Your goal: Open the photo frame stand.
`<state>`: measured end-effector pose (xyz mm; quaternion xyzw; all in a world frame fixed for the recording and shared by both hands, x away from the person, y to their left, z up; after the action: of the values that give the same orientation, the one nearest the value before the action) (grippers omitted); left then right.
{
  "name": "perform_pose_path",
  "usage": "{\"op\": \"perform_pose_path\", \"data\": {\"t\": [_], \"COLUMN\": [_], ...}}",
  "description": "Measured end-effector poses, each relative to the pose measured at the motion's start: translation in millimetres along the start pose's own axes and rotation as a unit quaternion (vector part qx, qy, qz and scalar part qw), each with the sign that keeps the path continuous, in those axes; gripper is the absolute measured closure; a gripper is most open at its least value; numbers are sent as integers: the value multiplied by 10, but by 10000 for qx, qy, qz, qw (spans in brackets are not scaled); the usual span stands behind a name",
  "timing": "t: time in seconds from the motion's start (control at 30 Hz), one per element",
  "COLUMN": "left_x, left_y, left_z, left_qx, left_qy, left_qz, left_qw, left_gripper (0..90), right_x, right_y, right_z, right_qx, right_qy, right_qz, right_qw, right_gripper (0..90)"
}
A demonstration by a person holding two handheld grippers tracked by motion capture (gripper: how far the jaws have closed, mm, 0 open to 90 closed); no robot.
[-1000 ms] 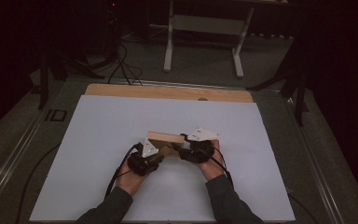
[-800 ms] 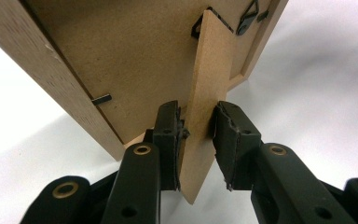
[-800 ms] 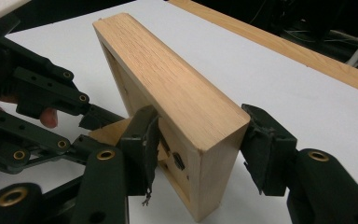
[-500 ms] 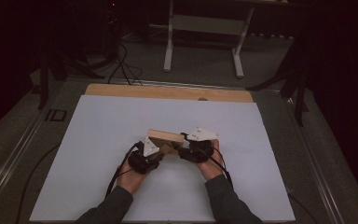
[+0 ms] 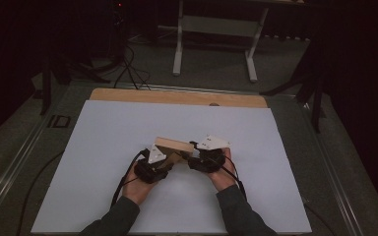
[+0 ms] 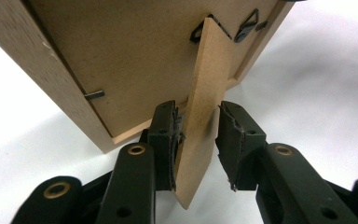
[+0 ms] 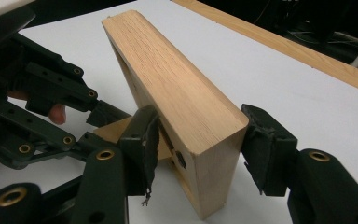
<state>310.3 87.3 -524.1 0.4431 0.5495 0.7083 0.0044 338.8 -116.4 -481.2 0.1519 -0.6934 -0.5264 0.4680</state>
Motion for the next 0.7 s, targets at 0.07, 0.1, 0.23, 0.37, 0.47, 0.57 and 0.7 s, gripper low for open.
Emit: {"op": "perform_pose_path", "data": {"t": [0.07, 0.1, 0.23, 0.37, 0.47, 0.57, 0.7], "left_x": [8, 9, 25, 49, 57, 65, 73], "left_y": [-10, -14, -43, -67, -79, -92, -107], "left_z": [12, 16, 44, 58, 56, 48, 37], "left_qx": [61, 89, 212, 310, 329, 295, 292], "left_qy": [-87, -129, -323, -394, -417, -433, -452], "left_qz": [12, 13, 39, 48, 47, 73, 118], "left_qw": [9999, 9999, 9992, 9987, 9986, 9986, 9985], "left_gripper": [658, 650, 625, 622, 621, 618, 616], "right_x": [5, 7, 8, 13, 17, 19, 18], "right_y": [-5, -7, -16, -18, -23, -27, -33], "right_z": [10, 17, 36, 55, 66, 71, 89], "right_qx": [7, 0, 28, 101, 118, 138, 188], "right_qy": [19, 37, 105, 149, 191, 236, 299], "right_qz": [14, 16, 49, 80, 103, 121, 163], "right_qw": [10000, 10000, 9999, 9998, 9997, 9996, 9992], "right_gripper": [479, 479, 474, 470, 467, 462, 455]}}
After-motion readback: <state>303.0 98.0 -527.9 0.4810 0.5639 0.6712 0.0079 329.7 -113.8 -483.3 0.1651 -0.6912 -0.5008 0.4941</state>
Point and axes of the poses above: each handheld gripper's, and its own axes: x roughly backward along the jaws, y roughly out of its top, z roughly to its left, the point moved 1 cm from there along -x, roughly forward along the jaws, and after that the axes turned 3 degrees about y, right-handed, at the moved point
